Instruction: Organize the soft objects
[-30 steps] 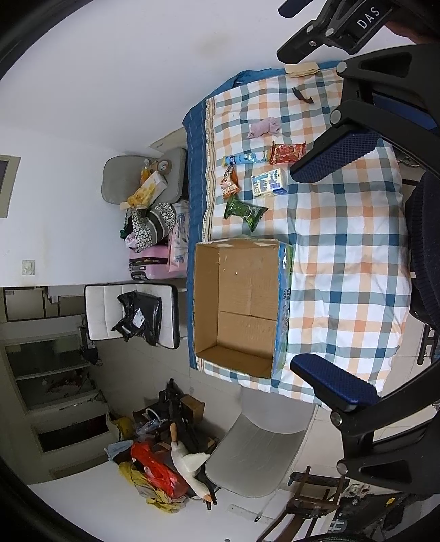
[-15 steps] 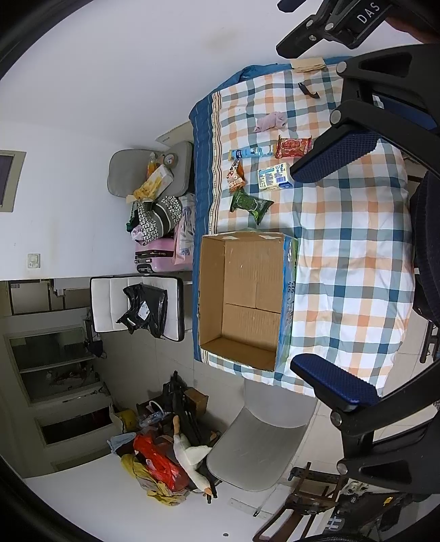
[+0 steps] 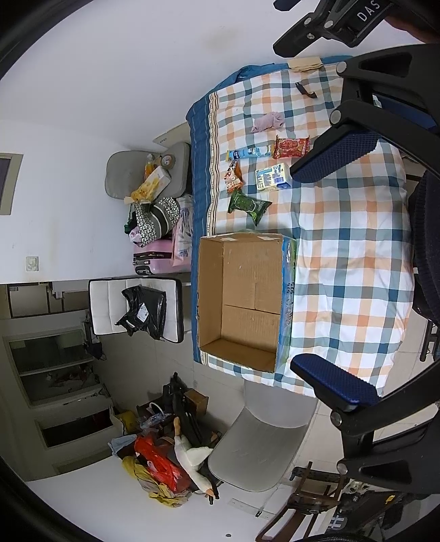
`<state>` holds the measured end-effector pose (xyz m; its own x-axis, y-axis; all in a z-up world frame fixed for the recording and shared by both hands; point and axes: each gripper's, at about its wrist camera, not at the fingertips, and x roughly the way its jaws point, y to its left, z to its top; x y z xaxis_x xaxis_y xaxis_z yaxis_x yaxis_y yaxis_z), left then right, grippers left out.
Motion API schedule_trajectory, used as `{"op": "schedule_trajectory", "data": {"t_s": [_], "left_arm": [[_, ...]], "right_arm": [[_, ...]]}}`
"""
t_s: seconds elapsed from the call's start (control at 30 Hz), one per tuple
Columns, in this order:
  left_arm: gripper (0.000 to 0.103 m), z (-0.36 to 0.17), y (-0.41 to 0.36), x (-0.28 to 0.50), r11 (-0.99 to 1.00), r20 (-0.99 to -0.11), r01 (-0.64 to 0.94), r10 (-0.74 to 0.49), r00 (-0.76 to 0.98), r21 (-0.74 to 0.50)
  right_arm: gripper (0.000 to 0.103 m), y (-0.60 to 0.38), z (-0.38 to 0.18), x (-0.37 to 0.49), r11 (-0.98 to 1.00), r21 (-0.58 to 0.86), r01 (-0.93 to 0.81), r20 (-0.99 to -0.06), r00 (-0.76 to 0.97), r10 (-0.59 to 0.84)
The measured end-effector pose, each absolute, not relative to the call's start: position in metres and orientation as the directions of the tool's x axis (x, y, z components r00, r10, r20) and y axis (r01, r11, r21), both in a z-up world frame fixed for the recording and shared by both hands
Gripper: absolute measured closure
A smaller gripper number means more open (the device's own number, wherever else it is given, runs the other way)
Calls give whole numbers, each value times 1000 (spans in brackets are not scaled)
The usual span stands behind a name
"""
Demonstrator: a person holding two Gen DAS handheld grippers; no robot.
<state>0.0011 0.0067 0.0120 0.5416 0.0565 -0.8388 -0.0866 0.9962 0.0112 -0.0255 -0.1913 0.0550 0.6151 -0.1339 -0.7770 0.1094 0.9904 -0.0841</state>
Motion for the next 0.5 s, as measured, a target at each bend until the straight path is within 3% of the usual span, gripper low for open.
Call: {"op": "schedule_trajectory", "data": {"t_s": [0.5], "left_arm": [[0,15,5,5,996,-841,-84,57,538,14]], "right_arm": [[0,-186,61,-22,991,-89,102,-768,626,-133]]}}
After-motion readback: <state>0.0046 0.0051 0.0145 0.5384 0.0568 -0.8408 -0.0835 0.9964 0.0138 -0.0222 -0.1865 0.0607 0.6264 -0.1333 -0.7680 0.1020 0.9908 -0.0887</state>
